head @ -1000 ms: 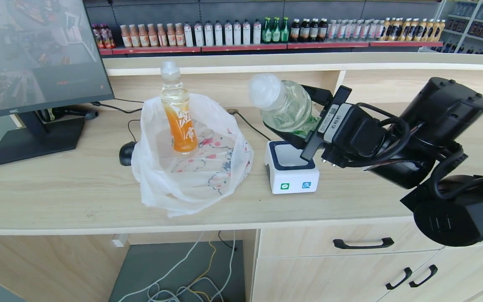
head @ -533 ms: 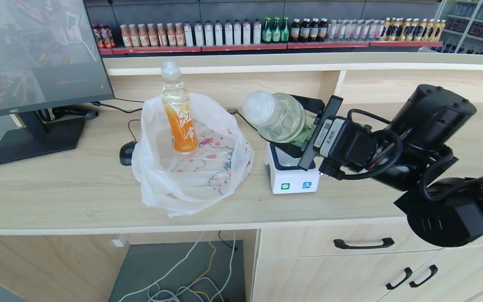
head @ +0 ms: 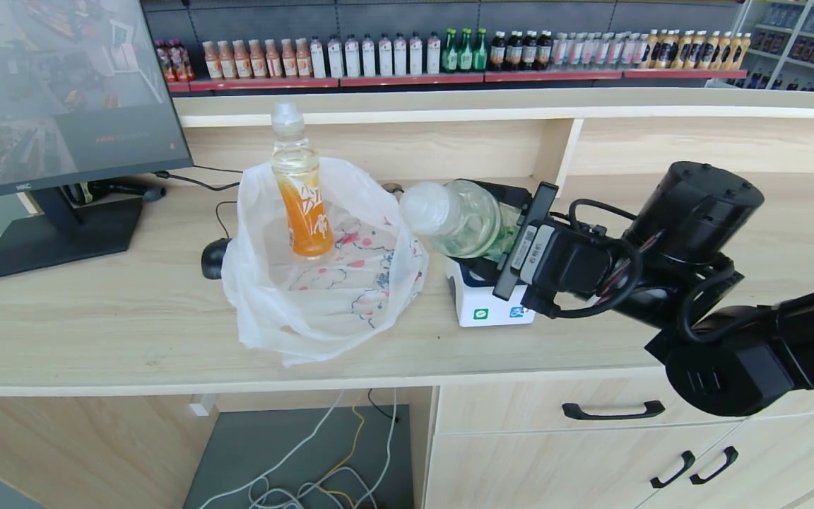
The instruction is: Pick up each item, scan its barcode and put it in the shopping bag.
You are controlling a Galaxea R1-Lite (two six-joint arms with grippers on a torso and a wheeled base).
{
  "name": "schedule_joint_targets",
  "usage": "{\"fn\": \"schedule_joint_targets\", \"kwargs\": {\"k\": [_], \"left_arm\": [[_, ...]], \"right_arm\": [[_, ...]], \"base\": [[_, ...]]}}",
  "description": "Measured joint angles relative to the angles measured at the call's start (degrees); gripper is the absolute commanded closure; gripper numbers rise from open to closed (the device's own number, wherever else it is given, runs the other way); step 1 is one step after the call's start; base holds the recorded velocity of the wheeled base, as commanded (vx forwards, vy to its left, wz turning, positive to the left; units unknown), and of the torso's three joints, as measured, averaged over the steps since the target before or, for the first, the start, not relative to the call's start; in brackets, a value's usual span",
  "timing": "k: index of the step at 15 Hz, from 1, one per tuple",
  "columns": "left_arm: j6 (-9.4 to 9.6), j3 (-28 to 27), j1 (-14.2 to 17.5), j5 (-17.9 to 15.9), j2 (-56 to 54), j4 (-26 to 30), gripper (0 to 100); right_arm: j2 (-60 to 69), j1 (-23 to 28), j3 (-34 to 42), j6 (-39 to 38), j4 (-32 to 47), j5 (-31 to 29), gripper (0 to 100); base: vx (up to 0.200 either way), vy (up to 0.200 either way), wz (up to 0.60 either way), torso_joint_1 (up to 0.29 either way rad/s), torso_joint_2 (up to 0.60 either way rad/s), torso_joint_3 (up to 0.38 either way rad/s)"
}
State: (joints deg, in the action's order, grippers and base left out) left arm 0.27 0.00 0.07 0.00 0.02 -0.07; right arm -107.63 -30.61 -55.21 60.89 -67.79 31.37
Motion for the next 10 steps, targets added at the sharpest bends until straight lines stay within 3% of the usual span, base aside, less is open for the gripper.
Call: {"fn": "schedule_joint_targets", "kwargs": {"k": [10], "left_arm": [[0.0, 0.0, 0.0, 0.0, 0.0, 0.0, 0]], "right_arm": [[-1.85, 1.01, 0.52, 0.9, -0.15, 0.24, 100]], "base": [[0.0, 0.0, 0.0, 0.0, 0.0, 0.0]]}}
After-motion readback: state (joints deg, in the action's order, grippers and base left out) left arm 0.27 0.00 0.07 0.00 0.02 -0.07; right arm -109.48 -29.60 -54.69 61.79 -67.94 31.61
